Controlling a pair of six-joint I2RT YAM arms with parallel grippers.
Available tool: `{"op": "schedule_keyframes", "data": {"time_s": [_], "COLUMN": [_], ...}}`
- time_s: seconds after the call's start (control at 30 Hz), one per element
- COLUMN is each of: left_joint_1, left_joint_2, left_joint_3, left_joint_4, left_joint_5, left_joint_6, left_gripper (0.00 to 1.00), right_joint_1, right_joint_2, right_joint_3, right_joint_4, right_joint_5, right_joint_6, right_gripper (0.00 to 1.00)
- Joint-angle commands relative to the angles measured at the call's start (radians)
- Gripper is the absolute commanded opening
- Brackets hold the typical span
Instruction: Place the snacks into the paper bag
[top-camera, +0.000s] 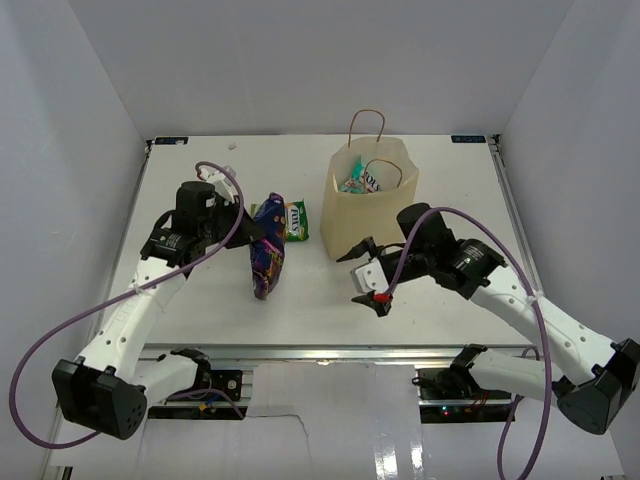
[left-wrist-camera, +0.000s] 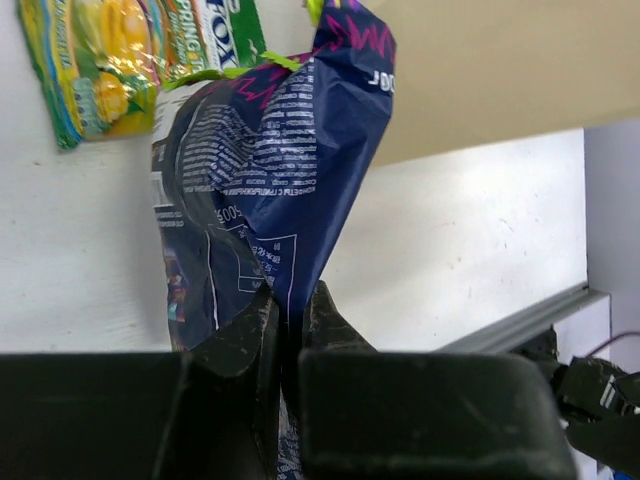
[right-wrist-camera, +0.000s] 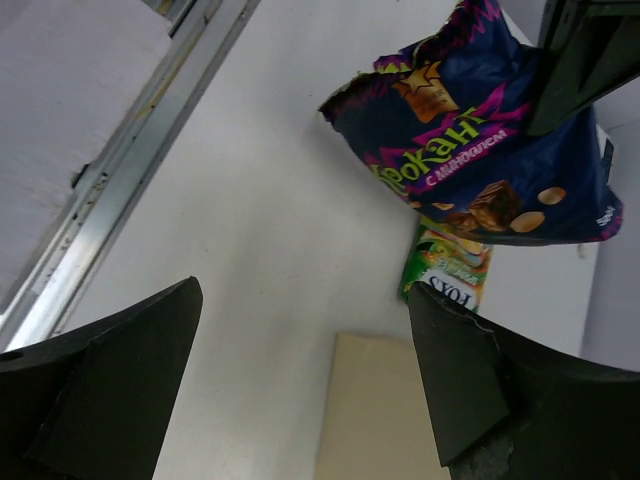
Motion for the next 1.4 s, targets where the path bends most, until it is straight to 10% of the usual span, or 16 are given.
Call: {"op": "schedule_keyframes", "data": {"time_s": [0.0,0.77,1.0,1.37], "left_joint_1": [0.004,0.002,0.002,0.002], "left_joint_2": [-0.093,-0.327,-0.331,-0.333], "left_joint_3": [-0.005,-0.105,-0.091,-0.077], "left_joint_4": [0.084,-0.013,-0.015,0.024], "left_joint_5": [0.115,0.436,0.456,0.484], "left_joint_6": [-0.009,0.091,0.091,0.075], "left_gripper": [0.0,0.0,0.0,0.0], "right_joint_1": [0.071,0.192,0.221,0.221], "right_joint_2": [0.052,0.771,0.83,0.877], "right_joint_3": [0.038,0.932,0.902,0.934], "right_joint_4": [0.205,-0.416,-0.492,-0.498], "right_joint_5": [0.146,0.077,0.108,0.122], "right_joint_6": [0.009,-0.356,-0.36,-0.254], "right_gripper": [0.9,0.96,1.0,0.31]}}
